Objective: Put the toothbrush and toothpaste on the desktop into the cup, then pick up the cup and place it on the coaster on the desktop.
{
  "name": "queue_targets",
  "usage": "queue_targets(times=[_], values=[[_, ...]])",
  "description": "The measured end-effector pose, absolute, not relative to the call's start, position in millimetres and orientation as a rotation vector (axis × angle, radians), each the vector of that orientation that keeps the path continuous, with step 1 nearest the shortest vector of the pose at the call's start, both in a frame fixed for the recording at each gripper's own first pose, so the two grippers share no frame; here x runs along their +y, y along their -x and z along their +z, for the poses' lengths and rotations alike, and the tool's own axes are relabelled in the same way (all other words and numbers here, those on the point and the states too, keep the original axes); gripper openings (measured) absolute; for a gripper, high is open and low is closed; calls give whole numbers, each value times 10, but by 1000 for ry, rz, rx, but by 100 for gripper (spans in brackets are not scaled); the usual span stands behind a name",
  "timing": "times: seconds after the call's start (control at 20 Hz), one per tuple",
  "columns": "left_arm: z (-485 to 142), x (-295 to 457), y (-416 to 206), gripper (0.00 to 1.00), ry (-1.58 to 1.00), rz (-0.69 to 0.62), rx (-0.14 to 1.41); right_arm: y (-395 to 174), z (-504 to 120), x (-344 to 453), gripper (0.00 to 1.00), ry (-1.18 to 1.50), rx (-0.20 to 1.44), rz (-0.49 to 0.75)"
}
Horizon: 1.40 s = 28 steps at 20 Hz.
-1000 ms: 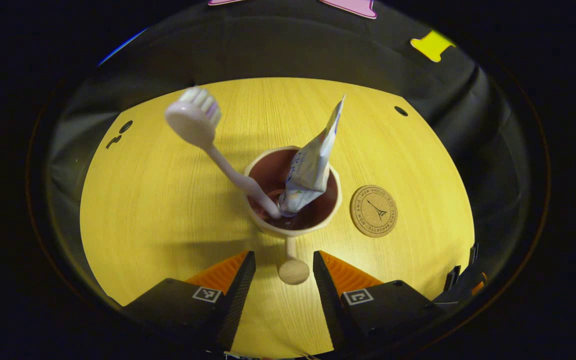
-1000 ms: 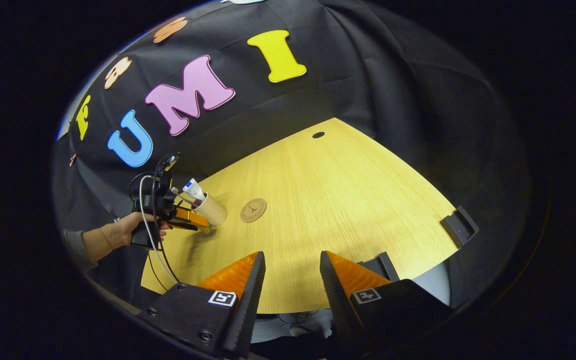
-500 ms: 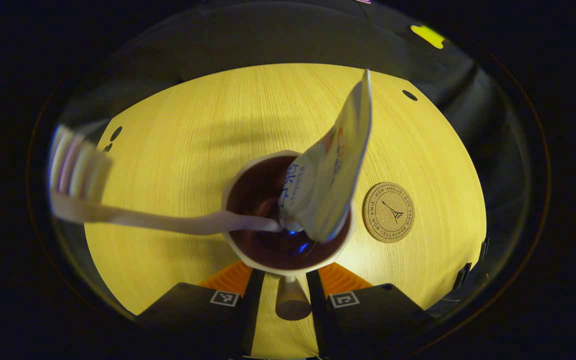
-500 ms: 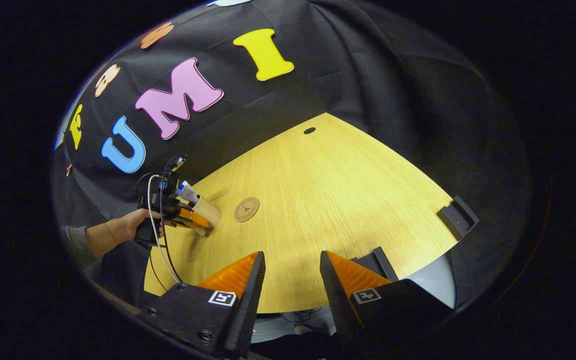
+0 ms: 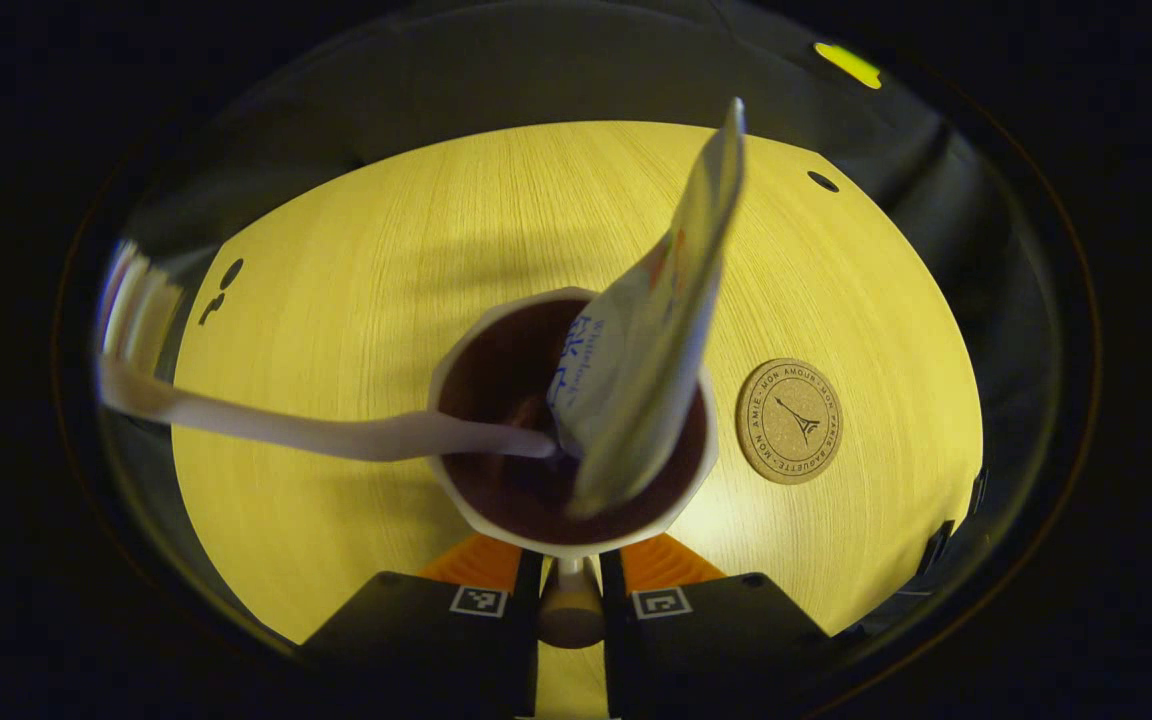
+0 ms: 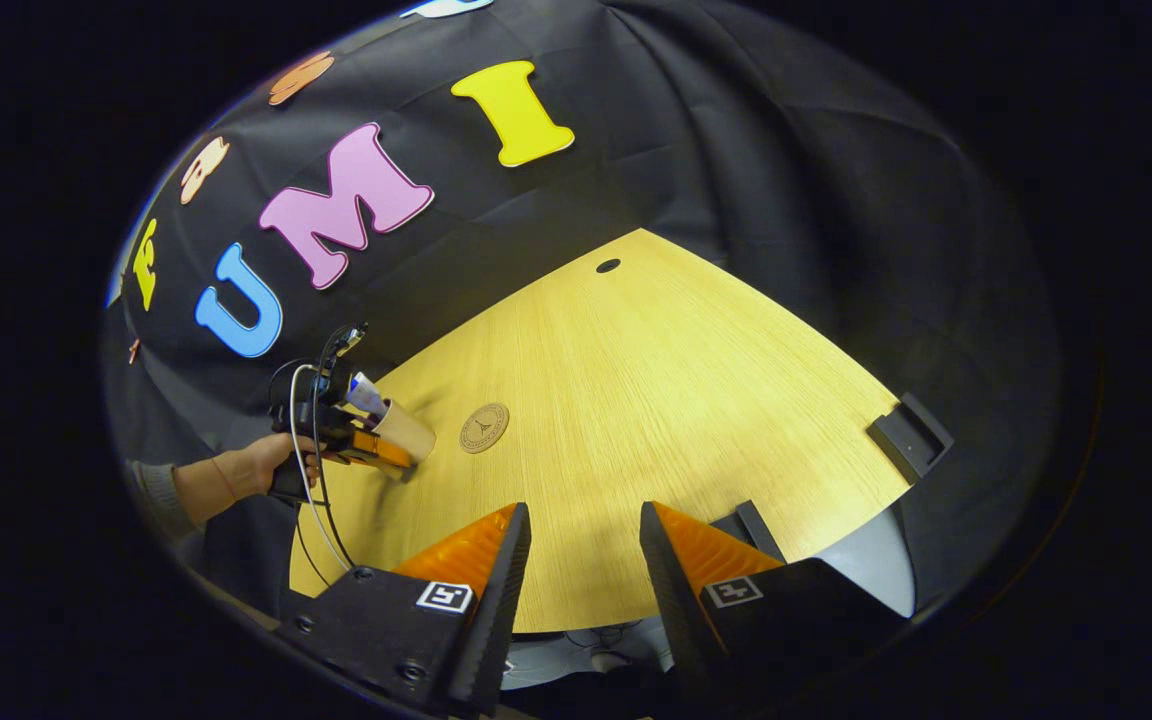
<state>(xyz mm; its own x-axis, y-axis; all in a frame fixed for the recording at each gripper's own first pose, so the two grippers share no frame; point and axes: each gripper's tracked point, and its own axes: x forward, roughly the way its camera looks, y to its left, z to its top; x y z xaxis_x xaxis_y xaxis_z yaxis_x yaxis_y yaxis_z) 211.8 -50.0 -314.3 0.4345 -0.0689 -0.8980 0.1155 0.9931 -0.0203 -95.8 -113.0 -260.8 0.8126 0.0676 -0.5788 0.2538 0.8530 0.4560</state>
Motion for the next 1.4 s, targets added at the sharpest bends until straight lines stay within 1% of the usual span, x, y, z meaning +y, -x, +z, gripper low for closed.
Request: queue_targets(times=[0.2, 0.25, 0.3, 0.55, 0.6, 0.65, 0.8, 0.85, 0.9, 0.95, 1.0, 1.05, 1.1, 1.4], values=[[-3026, -544, -2082, 30, -46, -141, 1091, 955, -2612, -1131, 69, -547, 623, -106], [-2982, -574, -2064, 35, -51, -153, 1082, 955, -2606, -1134, 69, -547, 622, -104], [-2940, -626, -2046, 30, -54, -167, 1074, 951, -2615, -1134, 69, -546, 620, -104], [-2844, -989, -1952, 30, -98, -249, 1060, 962, -2606, -1138, 69, -547, 616, -99], [-2845, -1071, -1944, 27, -107, -261, 1063, 979, -2615, -1161, 69, -538, 618, -101], [-2853, -1163, -1944, 35, -115, -273, 1064, 998, -2611, -1183, 69, -527, 617, -102], [-2838, -1399, -1959, 35, -131, -303, 1064, 1037, -2601, -1271, 69, -524, 609, -113], [-2834, -1466, -1973, 31, -138, -311, 1063, 1059, -2605, -1314, 69, -528, 608, -122], [-2832, -1527, -1986, 30, -144, -318, 1061, 1078, -2615, -1361, 69, -533, 607, -132], [-2829, -1571, -1996, 26, -150, -322, 1063, 1097, -2617, -1409, 69, -541, 606, -142], [-2831, -1621, -2004, 26, -155, -325, 1064, 1118, -2626, -1442, 69, -547, 603, -153], [-2837, -1655, -2012, 35, -161, -329, 1066, 1134, -2632, -1480, 69, -552, 601, -161], [-2847, -1690, -2016, 30, -167, -332, 1069, 1158, -2642, -1514, 69, -555, 600, -171], [-2927, -1856, -2022, 30, -195, -343, 1081, 1261, -2692, -1621, 69, -570, 599, -200]])
